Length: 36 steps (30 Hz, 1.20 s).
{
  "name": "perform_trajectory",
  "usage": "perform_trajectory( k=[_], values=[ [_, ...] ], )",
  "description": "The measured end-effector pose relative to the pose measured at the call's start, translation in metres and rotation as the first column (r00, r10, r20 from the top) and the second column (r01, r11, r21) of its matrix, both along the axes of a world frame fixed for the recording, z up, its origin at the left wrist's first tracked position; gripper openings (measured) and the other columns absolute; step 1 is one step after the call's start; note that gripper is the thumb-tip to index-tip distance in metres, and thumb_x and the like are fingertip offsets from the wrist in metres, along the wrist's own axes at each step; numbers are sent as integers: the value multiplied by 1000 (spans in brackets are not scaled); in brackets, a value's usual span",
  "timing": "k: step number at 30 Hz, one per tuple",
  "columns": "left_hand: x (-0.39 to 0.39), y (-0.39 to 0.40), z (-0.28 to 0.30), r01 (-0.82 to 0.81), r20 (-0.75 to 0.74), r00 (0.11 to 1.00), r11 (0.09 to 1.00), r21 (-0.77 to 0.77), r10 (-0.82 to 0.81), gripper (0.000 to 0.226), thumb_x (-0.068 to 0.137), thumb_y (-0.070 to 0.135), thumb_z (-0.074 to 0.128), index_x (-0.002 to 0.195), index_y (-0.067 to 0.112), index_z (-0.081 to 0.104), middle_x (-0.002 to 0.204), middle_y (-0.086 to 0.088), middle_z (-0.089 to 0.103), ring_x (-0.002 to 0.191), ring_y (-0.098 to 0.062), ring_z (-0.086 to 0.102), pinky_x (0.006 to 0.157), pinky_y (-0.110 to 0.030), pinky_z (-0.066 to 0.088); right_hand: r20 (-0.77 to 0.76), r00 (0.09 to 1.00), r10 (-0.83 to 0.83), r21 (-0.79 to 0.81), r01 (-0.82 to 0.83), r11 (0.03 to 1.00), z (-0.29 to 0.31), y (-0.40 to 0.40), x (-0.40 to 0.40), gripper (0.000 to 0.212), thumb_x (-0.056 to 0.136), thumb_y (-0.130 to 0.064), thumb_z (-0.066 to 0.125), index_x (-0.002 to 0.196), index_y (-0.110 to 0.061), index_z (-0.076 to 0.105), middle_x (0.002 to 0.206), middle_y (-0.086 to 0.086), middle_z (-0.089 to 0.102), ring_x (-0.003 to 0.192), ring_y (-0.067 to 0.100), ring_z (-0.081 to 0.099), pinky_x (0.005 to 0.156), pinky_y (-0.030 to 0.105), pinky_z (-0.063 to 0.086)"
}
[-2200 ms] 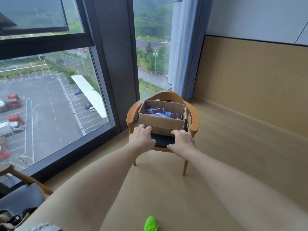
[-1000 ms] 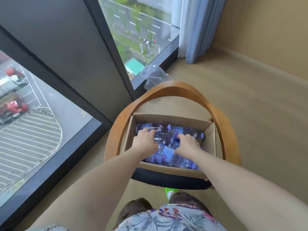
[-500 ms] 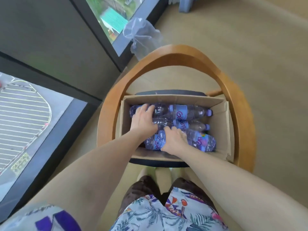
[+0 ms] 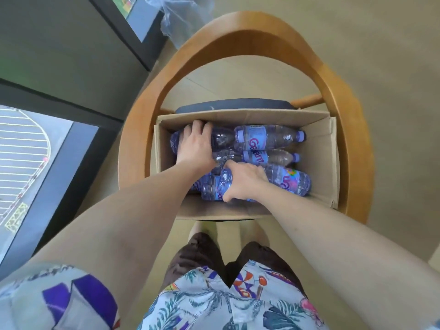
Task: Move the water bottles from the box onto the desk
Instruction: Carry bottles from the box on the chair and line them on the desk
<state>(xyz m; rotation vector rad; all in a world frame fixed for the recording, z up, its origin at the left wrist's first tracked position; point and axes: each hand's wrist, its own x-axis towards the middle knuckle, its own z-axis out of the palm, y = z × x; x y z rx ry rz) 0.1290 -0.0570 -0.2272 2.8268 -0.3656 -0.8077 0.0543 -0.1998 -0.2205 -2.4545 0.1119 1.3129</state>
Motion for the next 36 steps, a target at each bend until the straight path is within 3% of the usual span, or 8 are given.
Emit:
perform_trajectory(
  k=[9,13,17,19,24,29,32,36],
  values=[
    [-7,-4,-1,-32,42,999,999,2,32,76,67,15,87,132,15,47,133,-14,45,124,-37,44,107,-48,39,0,1000,-19,19,19,1000,-1,0,-1,93,45,-44,78,132,-31,48,78,-12,51,83,26,56,75,38,36],
    [-4,-2,0,0,52,999,1000,-3,0,75,66,13,85,129,15,45,127,-11,57,120,-36,49,105,-48,38,21,999,-33,27,33,999,0,1,-2,98,44,-44,77,136,-31,48,91,-8,55,86,27,55,76,38,36],
    [14,5,6,121,6,993,993,-7,-121,69,70,19,80,133,20,49,127,-11,57,120,-36,48,98,-49,41,51,998,-49,27,47,999,4,1,-4,95,49,-42,85,137,-28,51,114,1,54,101,29,57,80,39,37],
    [19,9,10,180,-36,983,984,-9,-180,71,74,25,78,139,29,51,131,-10,54,124,-35,45,101,-50,40,75,996,-55,27,53,998,10,3,-5,85,51,-38,89,127,-23,56,118,4,53,106,30,56,81,40,41],
    [28,12,33,254,-112,960,967,-29,-256,78,68,36,83,140,29,52,122,-9,53,121,-32,48,98,-44,48,163,985,62,-57,-54,997,35,7,3,59,53,-35,92,95,-20,52,89,-1,47,102,29,50,74,38,37],
    [32,17,67,7,-192,981,995,-95,-25,71,58,42,85,120,21,57,104,-6,55,103,-28,54,76,-33,43,239,970,55,-142,-21,990,71,-4,23,71,60,-34,89,120,-21,55,114,10,48,114,35,53,74,40,41],
    [33,26,88,-201,-284,948,960,-196,141,55,49,37,81,98,25,59,87,0,66,82,-19,63,59,-28,43,231,971,-57,-168,98,981,102,-12,42,63,58,-37,86,112,-22,58,106,6,41,104,33,58,71,34,40],
    [39,32,123,-294,-298,928,930,-220,223,49,49,42,80,91,27,59,89,2,68,80,-17,64,64,-29,51,286,946,-153,-167,206,964,137,-15,60,58,57,-46,84,94,-19,49,106,7,53,89,29,50,60,32,34]
  ],
)
